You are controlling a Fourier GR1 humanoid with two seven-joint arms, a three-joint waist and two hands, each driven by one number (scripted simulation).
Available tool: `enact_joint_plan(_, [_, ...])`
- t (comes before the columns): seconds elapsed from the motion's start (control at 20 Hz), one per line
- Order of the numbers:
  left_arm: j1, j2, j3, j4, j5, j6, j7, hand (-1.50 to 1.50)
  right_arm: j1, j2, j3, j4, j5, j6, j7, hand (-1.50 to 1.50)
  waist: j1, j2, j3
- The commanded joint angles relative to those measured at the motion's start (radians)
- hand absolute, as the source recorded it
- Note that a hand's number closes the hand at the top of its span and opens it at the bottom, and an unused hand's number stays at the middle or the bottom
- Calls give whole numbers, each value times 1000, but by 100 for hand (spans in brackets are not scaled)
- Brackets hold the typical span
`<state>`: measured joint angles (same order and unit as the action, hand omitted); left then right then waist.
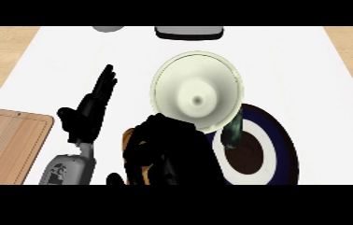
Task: Pick the croissant from the plate and place it in the bowl
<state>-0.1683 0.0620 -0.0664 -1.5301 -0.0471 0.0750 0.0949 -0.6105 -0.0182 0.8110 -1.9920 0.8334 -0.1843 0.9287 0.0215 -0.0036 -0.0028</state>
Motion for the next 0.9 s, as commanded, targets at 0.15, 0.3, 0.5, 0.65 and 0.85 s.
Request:
enact_joint_plan(0.15, [16,-14,1,18,-12,14,-38,0,-292,18,-217,223,-48,133,88,150,-9,4,2])
enact_joint_plan(0.3, [22,26,30,-19,22,-24,0,0,-317,0,-194,361,9,179,38,150,-4,4,2])
enact_joint_plan(0.5, [48,-18,-16,-43,-21,15,-6,0,-248,-53,-267,448,6,130,-116,150,-12,5,3])
enact_joint_plan(0.65, [32,21,22,-68,8,-15,28,0,-275,-48,-365,568,0,82,-212,150,-8,6,3])
enact_joint_plan(0.85, [33,-2,18,4,-8,-5,-44,0,-221,-82,-386,659,29,53,-318,150,-13,7,3])
